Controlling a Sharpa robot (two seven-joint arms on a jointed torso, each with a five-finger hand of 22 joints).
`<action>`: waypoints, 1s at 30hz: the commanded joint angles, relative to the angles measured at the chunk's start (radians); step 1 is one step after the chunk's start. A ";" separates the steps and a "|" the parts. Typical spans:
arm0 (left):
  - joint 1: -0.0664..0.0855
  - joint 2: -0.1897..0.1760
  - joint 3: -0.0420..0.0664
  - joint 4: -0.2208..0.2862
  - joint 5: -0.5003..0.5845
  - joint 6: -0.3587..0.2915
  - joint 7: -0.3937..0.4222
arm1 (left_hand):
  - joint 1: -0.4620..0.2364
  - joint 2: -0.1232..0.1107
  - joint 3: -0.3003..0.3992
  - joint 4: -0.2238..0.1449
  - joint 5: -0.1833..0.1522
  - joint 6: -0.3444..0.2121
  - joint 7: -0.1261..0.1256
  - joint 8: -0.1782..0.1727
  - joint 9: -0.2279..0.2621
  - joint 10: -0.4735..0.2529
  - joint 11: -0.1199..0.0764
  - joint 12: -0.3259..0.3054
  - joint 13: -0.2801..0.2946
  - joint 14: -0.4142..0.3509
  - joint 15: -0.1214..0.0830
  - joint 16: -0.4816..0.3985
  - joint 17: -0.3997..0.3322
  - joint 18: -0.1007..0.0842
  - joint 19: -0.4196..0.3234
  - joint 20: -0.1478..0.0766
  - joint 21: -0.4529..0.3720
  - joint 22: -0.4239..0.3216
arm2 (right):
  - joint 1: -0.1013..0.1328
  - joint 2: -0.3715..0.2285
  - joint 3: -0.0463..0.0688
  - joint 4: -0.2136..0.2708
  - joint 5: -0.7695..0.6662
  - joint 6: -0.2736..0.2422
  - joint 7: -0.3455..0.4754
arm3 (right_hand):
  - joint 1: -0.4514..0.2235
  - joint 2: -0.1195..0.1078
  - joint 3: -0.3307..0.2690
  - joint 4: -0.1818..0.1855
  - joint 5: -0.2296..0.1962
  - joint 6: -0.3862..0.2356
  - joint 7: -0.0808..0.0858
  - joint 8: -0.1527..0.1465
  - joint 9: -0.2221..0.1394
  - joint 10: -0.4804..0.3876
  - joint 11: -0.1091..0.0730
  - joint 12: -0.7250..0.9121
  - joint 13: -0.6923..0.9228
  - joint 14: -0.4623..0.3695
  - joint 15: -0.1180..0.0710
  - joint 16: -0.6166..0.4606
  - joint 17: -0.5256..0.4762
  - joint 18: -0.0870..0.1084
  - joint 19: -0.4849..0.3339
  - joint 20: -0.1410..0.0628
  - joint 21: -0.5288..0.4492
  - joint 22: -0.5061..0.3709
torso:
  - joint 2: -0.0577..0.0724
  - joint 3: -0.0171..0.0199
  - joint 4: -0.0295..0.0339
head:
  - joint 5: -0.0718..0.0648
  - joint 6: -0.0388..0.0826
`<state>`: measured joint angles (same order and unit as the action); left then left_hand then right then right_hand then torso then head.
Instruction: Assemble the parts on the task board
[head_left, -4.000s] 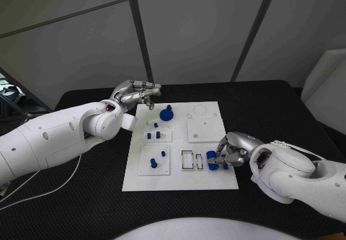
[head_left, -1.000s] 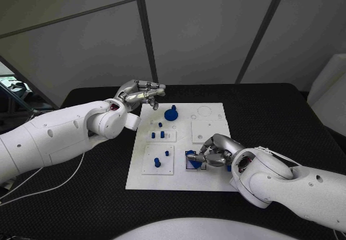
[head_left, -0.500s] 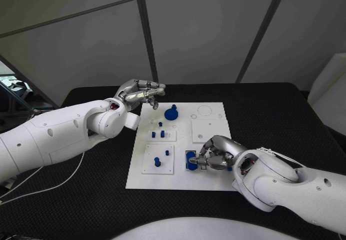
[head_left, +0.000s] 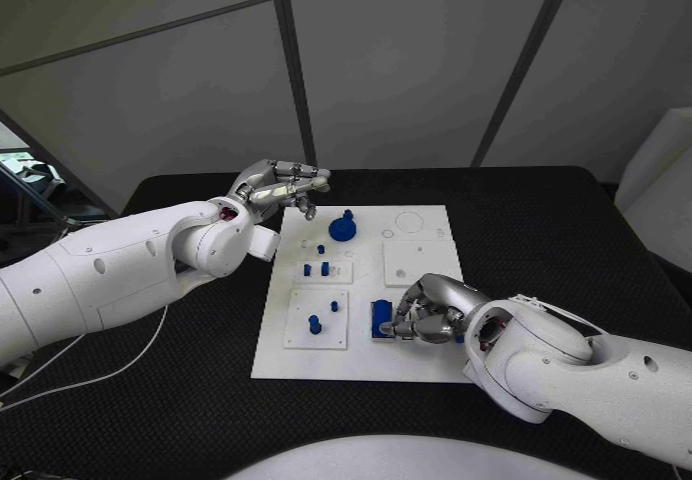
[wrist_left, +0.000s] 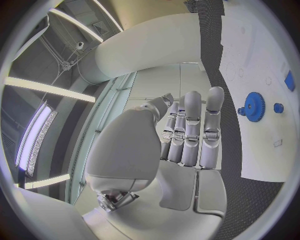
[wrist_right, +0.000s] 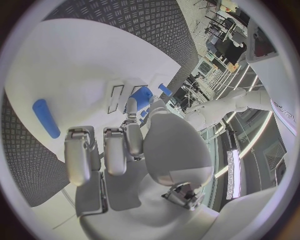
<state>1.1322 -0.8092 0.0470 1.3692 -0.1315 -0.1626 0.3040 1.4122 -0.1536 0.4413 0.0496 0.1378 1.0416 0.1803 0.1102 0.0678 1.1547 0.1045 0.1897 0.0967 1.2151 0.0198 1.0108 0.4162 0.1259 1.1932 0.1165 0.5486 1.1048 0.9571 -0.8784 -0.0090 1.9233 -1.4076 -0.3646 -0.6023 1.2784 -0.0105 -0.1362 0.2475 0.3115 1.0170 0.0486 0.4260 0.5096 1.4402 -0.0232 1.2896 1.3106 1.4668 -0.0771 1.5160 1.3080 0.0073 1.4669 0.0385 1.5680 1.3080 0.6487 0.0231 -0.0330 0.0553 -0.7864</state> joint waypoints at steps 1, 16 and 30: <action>0.001 -0.001 0.001 0.003 0.004 0.008 0.002 | -0.002 0.009 -0.004 -0.003 -0.005 -0.008 0.000 0.000 0.000 -0.008 -0.002 0.004 0.001 -0.008 0.000 -0.005 -0.002 0.053 -0.006 0.001 -0.006 -0.001 | 0.001 0.003 0.000 -0.003 -0.020 0.002 0.004 | 0.031 0.015 0.005 -0.013 -0.036 0.010 -0.005 0.002 0.003 0.007 -0.004 0.006 0.035 0.082 -0.009 0.003 0.150 -0.007 0.104 -0.010 0.003 0.263 | 0.001 -0.0001 0.0001 | 0.001 0.000; 0.002 -0.004 0.001 0.004 0.004 0.009 0.000 | -0.002 0.009 -0.004 -0.003 -0.005 -0.008 0.000 0.000 0.000 -0.008 -0.002 0.005 0.001 -0.008 0.000 -0.005 -0.002 0.053 -0.006 0.001 -0.006 -0.002 | 0.001 0.010 0.001 -0.026 -0.041 -0.006 -0.008 | 0.118 0.073 0.034 -0.041 -0.165 0.022 -0.016 0.005 0.013 0.021 -0.015 0.021 0.051 0.083 -0.019 0.006 0.158 -0.007 0.104 -0.019 0.003 0.263 | -0.001 -0.0001 -0.0007 | 0.004 -0.003; 0.001 -0.007 0.001 0.003 0.004 0.011 -0.003 | -0.001 0.010 -0.004 -0.004 -0.005 -0.009 0.000 0.000 0.000 -0.009 -0.001 0.006 0.001 -0.008 0.000 -0.005 -0.003 0.054 -0.008 0.001 -0.012 -0.004 | 0.001 -0.064 0.000 0.019 -0.038 -0.015 0.059 | 0.064 -0.039 -0.053 -0.033 -0.181 -0.038 0.022 -0.045 -0.003 -0.007 0.017 -0.023 0.025 0.083 0.006 0.005 0.159 -0.007 0.104 -0.002 0.003 0.263 | -0.002 0.0006 -0.0030 | 0.004 -0.003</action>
<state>1.1322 -0.8155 0.0469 1.3710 -0.1315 -0.1619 0.3003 1.4122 -0.1536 0.4413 0.0496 0.1378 1.0416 0.1803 0.1102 0.0678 1.1530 0.1028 0.1897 0.0964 1.2151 0.0199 1.0108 0.4151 0.1259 1.1932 0.1165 0.5402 1.1016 0.9570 -0.9304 -0.0091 1.9314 -1.4392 -0.3598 -0.5820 1.3563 -0.0408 -0.1846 0.2134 0.1279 0.9856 0.0691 0.3859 0.5091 1.4366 -0.0125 1.2715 1.3258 1.4652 -0.0745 1.5160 1.3077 0.0075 1.4656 0.0294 1.5680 1.3077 0.6479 0.0232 -0.0341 0.0602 -0.7887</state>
